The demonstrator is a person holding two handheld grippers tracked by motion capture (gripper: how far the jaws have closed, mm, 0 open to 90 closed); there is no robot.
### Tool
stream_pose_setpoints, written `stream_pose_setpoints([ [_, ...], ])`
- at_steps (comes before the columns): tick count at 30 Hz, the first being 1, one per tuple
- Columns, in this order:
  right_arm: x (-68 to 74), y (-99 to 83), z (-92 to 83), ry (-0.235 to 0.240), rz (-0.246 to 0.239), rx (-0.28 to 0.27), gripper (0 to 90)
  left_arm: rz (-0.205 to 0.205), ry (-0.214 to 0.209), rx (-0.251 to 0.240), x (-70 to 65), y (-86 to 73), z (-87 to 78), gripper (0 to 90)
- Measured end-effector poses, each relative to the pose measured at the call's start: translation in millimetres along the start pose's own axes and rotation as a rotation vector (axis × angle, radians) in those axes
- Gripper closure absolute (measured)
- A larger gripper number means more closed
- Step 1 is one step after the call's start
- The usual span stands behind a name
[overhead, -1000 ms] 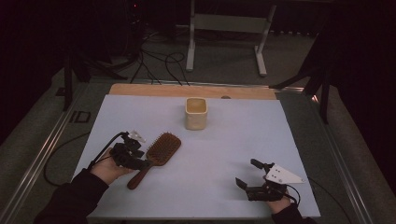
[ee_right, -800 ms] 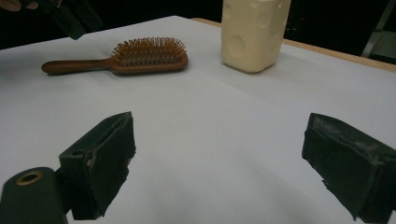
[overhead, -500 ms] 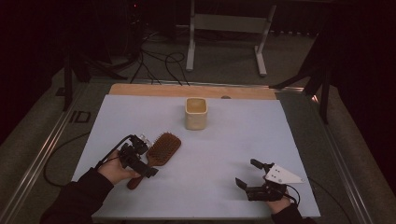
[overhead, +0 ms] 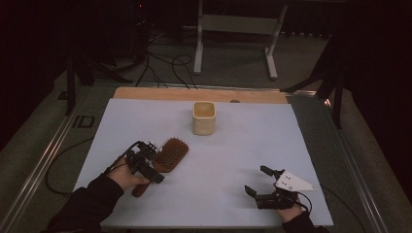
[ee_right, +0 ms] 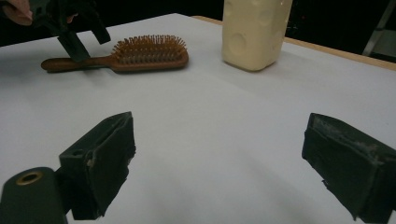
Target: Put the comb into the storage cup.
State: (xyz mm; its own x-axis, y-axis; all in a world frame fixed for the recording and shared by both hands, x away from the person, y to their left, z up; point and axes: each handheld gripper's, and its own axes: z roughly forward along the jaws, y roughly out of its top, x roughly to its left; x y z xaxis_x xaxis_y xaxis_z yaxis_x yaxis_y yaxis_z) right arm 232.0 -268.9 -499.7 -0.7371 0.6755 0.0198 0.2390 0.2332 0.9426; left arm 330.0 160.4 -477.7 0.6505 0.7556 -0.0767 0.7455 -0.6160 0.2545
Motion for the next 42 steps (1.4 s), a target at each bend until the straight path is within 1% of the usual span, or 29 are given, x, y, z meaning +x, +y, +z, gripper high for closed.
stream_pose_setpoints([
  [3,-0.1,0.1,-0.4,-0.002,0.001,0.001,9.2,-0.003,0.000,0.022,1.9,1.1,2.2,6.1],
  [4,0.0,0.0,-0.3,-0.002,0.000,0.000,9.2,-0.007,-0.007,0.023,2.2,1.2,2.7,7.0],
  [7,0.1,0.2,-0.5,-0.001,0.000,0.001,9.2,-0.014,-0.018,0.028,2.7,1.6,4.0,16.0],
  [8,0.1,0.2,-0.5,-0.002,0.000,0.000,9.2,-0.012,-0.021,0.035,2.4,1.7,4.5,16.6],
  [9,0.1,0.3,-0.5,-0.001,0.000,0.000,9.2,-0.006,-0.015,0.041,2.0,1.9,4.9,19.1],
  [10,0.1,0.3,-0.6,-0.001,0.001,0.000,9.2,-0.005,-0.018,0.044,1.2,2.3,5.4,22.1],
  [11,0.1,0.3,-0.6,-0.002,0.000,0.000,9.2,-0.005,-0.012,0.044,0.7,2.8,5.2,23.0],
  [13,0.1,0.3,-0.6,-0.002,-0.001,0.000,9.2,-0.001,-0.014,0.043,-0.3,3.9,5.2,30.1],
  [14,0.2,0.4,-0.6,-0.002,0.000,0.000,9.2,0.003,-0.010,0.046,-0.8,4.6,5.1,30.7],
  [15,0.2,0.4,-0.6,-0.001,-0.001,-0.001,9.2,0.005,-0.014,0.048,-1.6,5.2,5.8,35.2],
  [17,0.2,0.5,-0.9,0.000,-0.002,-0.001,9.2,0.009,-0.006,0.057,-2.5,6.4,7.4,37.0],
  [18,0.1,0.5,-1.0,0.000,-0.002,-0.001,9.2,0.010,-0.005,0.061,-2.7,6.9,8.5,39.3],
  [19,0.0,0.4,-1.1,0.000,-0.002,-0.001,9.2,0.006,0.001,0.062,-2.8,7.3,9.5,39.4],
  [21,-0.2,0.4,-1.3,-0.001,-0.001,-0.003,9.2,0.007,-0.003,0.069,-3.2,7.7,11.4,42.8],
  [22,-0.3,0.5,-1.5,-0.001,-0.003,-0.003,9.2,0.012,0.002,0.072,-3.2,8.1,12.2,43.5],
  [23,-0.3,0.5,-1.6,-0.001,-0.003,-0.003,9.2,0.012,0.002,0.070,-3.5,8.2,12.8,45.8],
  [24,-0.2,0.5,-1.6,-0.001,-0.003,-0.004,9.2,0.007,0.003,0.064,-3.6,8.5,12.7,46.1],
  [26,-0.3,0.4,-1.5,0.000,-0.003,-0.003,9.2,0.013,0.009,0.064,-3.7,8.6,12.7,49.1],
  [28,-0.3,0.5,-1.7,-0.001,-0.002,-0.004,9.2,0.022,0.024,0.067,-3.4,8.5,12.3,53.1],
  [30,-0.2,0.6,-1.8,-0.002,-0.001,-0.005,9.2,0.022,0.025,0.066,-3.0,8.4,12.5,54.6],
  [32,-0.3,0.4,-1.7,0.000,-0.001,-0.004,9.2,0.039,0.031,0.067,-2.4,8.0,12.5,57.8],
  [34,-0.2,0.2,-1.0,0.003,0.001,-0.003,9.2,0.040,0.030,0.065,-1.1,7.8,12.5,61.3],
  [36,0.2,0.2,-0.8,0.002,-0.002,0.001,9.2,0.045,0.042,0.063,-2.0,7.2,12.7,63.7],
  [37,0.2,0.3,-0.9,0.002,-0.003,0.000,9.2,0.049,0.049,0.066,-2.9,7.2,12.7,67.8],
  [40,-0.3,0.0,-0.7,-0.001,0.000,0.000,9.2,0.041,0.050,0.071,-4.0,7.5,12.9,70.5],
  [42,-0.1,0.2,-0.9,0.001,-0.001,0.000,9.2,0.043,0.049,0.074,-3.5,7.9,12.9,71.7],
])
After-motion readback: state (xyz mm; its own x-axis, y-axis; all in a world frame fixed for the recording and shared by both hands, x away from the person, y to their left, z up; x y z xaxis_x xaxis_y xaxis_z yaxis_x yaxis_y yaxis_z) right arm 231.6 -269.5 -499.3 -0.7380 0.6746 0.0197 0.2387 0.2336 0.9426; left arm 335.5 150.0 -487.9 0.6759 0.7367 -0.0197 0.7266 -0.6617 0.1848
